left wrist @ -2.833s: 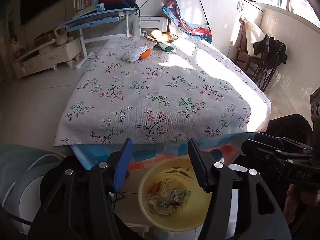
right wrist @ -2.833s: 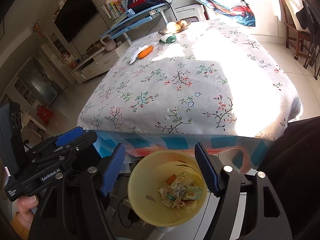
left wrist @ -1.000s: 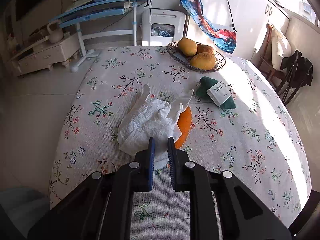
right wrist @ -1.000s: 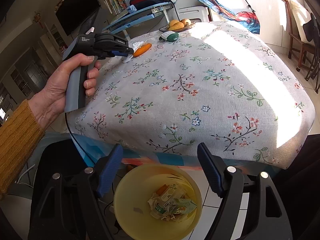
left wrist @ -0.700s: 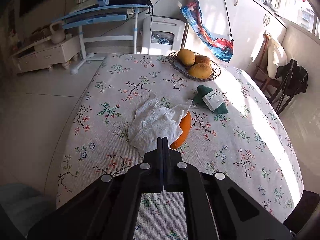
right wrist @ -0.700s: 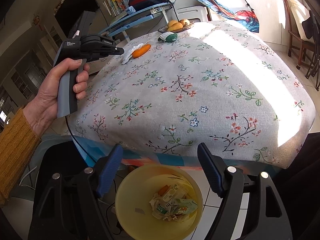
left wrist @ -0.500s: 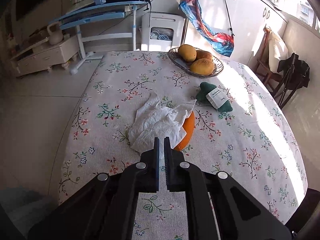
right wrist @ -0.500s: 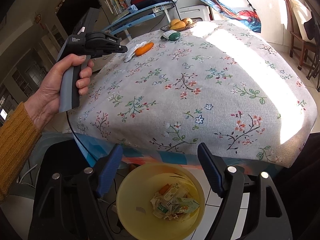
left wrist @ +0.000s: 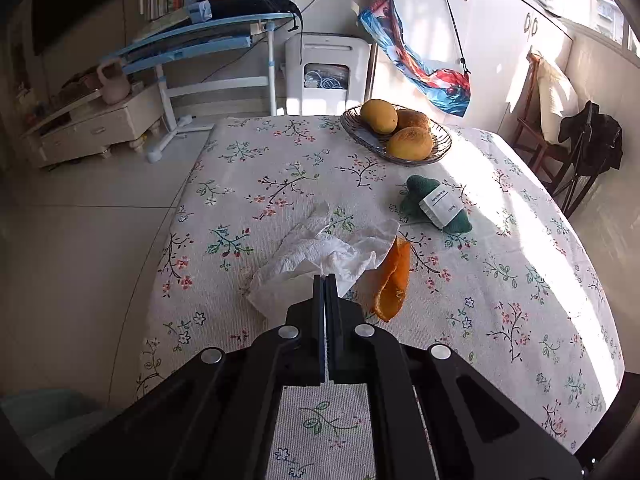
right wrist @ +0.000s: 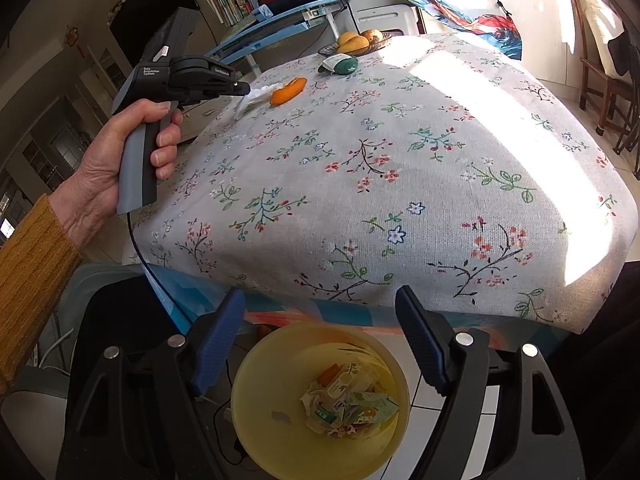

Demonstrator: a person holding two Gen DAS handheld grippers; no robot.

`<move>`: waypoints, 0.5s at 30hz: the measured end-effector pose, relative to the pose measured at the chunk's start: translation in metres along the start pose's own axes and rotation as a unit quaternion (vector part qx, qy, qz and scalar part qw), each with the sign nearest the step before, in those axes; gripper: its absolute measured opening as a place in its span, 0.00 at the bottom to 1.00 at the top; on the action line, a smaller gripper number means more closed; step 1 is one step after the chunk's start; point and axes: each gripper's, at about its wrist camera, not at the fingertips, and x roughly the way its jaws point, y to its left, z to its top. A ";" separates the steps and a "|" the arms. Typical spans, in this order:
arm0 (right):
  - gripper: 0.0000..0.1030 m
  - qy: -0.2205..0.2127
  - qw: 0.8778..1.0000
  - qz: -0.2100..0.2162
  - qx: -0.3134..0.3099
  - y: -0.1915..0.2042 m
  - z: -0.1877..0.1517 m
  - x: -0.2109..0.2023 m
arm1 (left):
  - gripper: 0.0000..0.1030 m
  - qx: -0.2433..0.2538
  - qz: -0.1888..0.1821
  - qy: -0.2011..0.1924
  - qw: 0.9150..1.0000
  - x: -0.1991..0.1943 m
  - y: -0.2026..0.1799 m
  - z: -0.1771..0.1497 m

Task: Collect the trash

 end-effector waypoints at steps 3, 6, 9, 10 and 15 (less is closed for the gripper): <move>0.72 -0.002 1.000 0.000 0.001 0.000 -0.001 -0.001 | 0.02 -0.003 -0.008 -0.008 1.000 -0.017 0.003 -0.008; 0.72 -0.004 1.000 0.000 0.005 -0.001 0.000 -0.002 | 0.02 -0.021 -0.028 -0.013 0.999 -0.033 0.010 -0.015; 0.72 -0.002 1.000 -0.001 0.001 0.001 -0.002 -0.002 | 0.02 -0.041 -0.053 -0.028 0.997 -0.052 0.020 -0.009; 0.72 -0.001 1.000 -0.002 -0.002 0.002 -0.002 -0.002 | 0.02 -0.048 -0.059 -0.032 0.997 -0.057 0.023 -0.005; 0.72 -0.005 1.000 -0.006 -0.010 0.005 -0.003 -0.003 | 0.02 -0.093 -0.109 -0.050 0.988 -0.081 0.040 0.008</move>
